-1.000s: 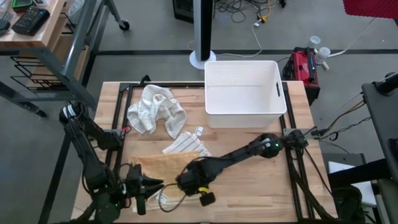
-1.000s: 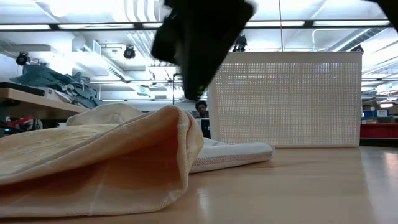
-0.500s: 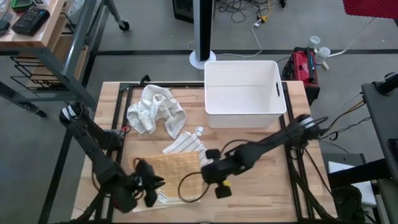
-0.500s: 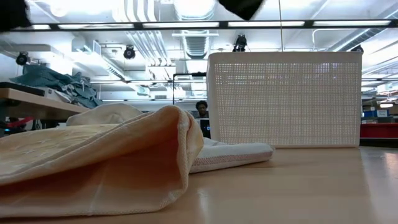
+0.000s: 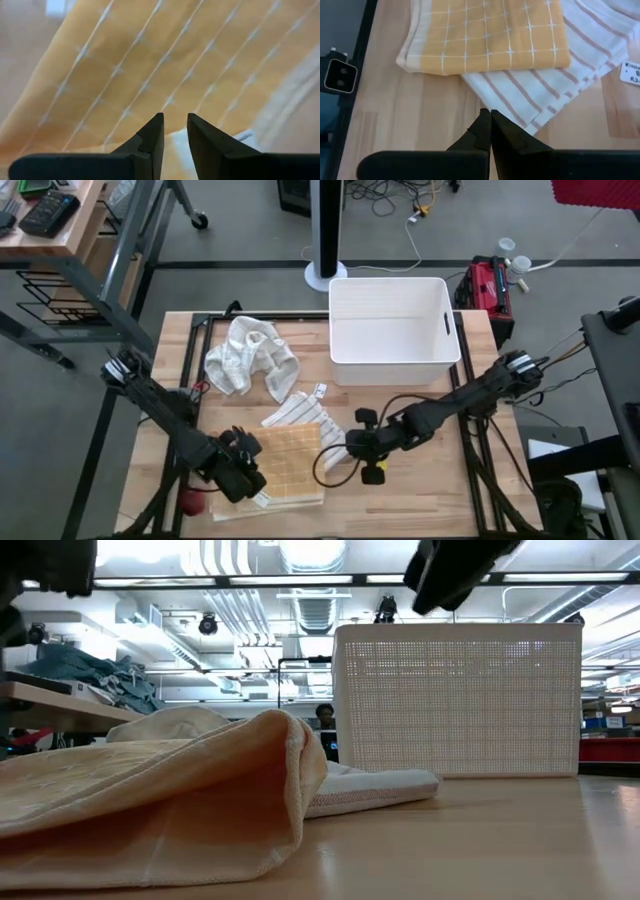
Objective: Fold towel
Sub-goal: Fold the yellow squared towel
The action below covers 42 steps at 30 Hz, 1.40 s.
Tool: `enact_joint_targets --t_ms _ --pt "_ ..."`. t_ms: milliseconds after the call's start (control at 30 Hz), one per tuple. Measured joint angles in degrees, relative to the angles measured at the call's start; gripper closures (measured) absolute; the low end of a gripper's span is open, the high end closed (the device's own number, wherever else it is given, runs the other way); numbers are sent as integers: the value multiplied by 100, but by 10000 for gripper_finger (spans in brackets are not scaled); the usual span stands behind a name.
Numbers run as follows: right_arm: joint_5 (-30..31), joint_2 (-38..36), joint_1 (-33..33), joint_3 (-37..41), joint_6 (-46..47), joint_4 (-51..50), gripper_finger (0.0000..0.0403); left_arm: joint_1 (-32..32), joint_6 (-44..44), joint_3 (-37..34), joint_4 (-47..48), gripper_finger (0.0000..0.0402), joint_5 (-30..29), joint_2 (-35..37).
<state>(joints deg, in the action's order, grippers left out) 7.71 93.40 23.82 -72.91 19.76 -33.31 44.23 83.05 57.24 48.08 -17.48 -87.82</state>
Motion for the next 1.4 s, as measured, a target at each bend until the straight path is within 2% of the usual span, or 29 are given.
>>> enact_joint_targets --t_ms 233,533,733,933,1133,1200,1333,1400 --pt "0 12 59 207 24 238 400 2 -45 -19 237 326 322 -322" --pt "48 23 82 269 -9 501 400 2 -173 -42 209 326 456 -858" --pt "142 37 91 269 -37 547 400 2 -174 -42 291 326 1101 -933" --pt "149 42 91 269 -42 564 400 26 -115 69 546 326 1391 -874" --pt "153 42 91 295 -33 573 400 89 122 482 1362 326 2302 -834" --pt "157 42 91 296 -41 577 400 144 150 696 1646 326 1990 -816" --pt "317 42 91 308 -43 578 400 150 -8 1070 1644 326 497 -802" --pt "350 42 91 308 -41 580 400 82 -182 1147 1629 326 125 -828"
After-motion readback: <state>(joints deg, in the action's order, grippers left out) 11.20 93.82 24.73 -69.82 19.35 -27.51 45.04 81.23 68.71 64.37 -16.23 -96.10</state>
